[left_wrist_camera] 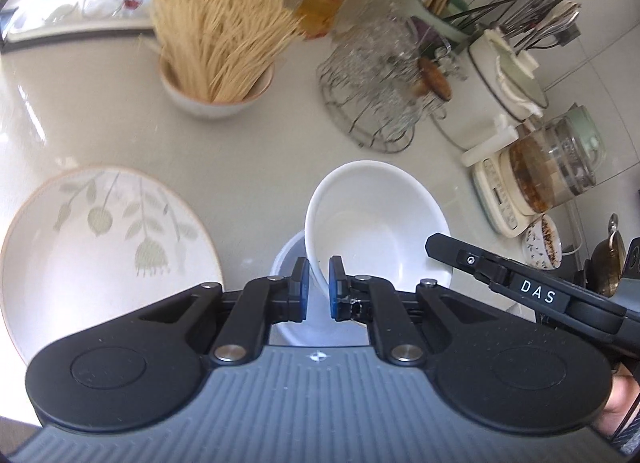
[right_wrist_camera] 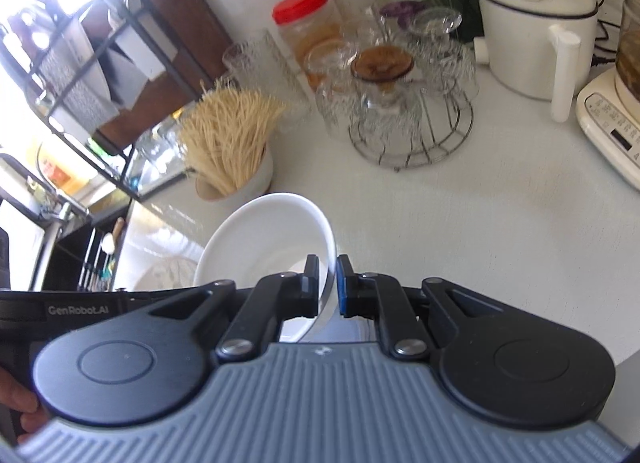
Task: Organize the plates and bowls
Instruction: 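Lift the ceramic bowl with both grippers and lower it into the nested plastic bowls, then open both grippers to release the ceramic bowl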
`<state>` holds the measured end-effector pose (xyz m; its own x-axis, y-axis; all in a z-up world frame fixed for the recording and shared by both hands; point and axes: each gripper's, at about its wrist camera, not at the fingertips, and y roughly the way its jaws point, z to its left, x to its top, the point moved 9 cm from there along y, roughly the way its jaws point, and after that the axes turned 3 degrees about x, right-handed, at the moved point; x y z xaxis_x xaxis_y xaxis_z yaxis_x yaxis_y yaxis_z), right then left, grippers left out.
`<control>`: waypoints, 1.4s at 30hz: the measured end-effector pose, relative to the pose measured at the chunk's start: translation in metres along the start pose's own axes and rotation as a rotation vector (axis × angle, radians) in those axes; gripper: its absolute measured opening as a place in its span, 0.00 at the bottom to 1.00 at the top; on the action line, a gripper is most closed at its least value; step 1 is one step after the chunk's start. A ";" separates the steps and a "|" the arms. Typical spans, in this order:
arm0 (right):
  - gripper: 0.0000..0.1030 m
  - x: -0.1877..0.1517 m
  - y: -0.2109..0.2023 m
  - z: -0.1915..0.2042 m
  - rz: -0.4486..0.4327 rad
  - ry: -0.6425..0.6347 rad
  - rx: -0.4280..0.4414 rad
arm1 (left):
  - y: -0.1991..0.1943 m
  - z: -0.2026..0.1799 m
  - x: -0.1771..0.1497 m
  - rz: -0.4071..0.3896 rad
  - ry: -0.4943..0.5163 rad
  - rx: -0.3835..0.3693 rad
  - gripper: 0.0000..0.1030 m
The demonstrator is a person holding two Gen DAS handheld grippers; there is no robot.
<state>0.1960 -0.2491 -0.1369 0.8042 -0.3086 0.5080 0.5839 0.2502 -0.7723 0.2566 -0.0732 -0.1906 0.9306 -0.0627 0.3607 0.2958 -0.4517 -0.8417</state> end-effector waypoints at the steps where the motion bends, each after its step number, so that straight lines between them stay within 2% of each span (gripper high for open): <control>1: 0.11 -0.002 0.002 0.000 0.013 -0.003 -0.002 | 0.001 0.002 -0.003 0.007 -0.005 0.002 0.11; 15: 0.11 -0.023 0.023 0.002 0.148 -0.060 -0.044 | 0.015 0.018 -0.022 0.053 -0.058 0.036 0.11; 23: 0.11 -0.029 0.023 -0.003 0.173 -0.055 -0.056 | 0.021 0.016 -0.030 0.077 -0.063 0.035 0.11; 29: 0.14 -0.026 0.020 -0.007 0.158 -0.033 -0.048 | 0.024 0.014 -0.032 0.084 -0.068 0.047 0.11; 31: 0.14 -0.025 0.021 -0.008 0.159 -0.028 -0.039 | 0.025 0.016 -0.033 0.092 -0.078 0.055 0.14; 33: 0.14 -0.023 0.022 -0.009 0.159 -0.021 -0.031 | 0.025 0.017 -0.034 0.090 -0.087 0.064 0.33; 35: 0.14 -0.022 0.022 -0.010 0.161 -0.019 -0.032 | 0.023 0.018 -0.035 0.076 -0.091 0.068 0.39; 36: 0.16 -0.022 0.023 -0.009 0.167 -0.018 -0.027 | 0.022 0.017 -0.035 0.076 -0.093 0.069 0.39; 38: 0.33 -0.022 0.025 -0.010 0.176 -0.012 -0.012 | 0.023 0.016 -0.037 0.084 -0.106 0.065 0.39; 39: 0.44 -0.022 0.025 -0.011 0.174 -0.009 -0.007 | 0.024 0.016 -0.037 0.085 -0.110 0.066 0.39; 40: 0.47 -0.022 0.026 -0.011 0.173 -0.008 -0.005 | 0.024 0.016 -0.038 0.085 -0.115 0.067 0.39; 42: 0.47 -0.023 0.028 -0.012 0.186 -0.007 0.001 | 0.026 0.016 -0.039 0.088 -0.125 0.070 0.39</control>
<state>0.1925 -0.2461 -0.1755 0.8992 -0.2507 0.3586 0.4248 0.3037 -0.8528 0.2311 -0.0684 -0.2328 0.9718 0.0135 0.2353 0.2221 -0.3864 -0.8952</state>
